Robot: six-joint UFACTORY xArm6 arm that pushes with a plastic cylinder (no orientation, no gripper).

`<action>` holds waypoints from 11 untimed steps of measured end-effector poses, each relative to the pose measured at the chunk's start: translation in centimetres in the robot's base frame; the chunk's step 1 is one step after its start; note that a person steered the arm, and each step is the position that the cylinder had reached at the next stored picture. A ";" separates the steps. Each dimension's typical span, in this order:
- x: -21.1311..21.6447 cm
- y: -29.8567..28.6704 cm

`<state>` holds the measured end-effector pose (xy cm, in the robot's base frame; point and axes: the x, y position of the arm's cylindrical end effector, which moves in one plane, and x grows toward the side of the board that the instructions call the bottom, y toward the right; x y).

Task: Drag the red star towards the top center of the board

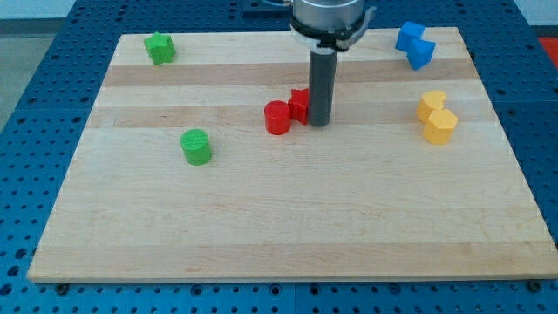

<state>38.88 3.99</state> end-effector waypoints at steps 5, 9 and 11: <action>-0.4 -1.9; -5.1 -7.3; -7.7 -8.8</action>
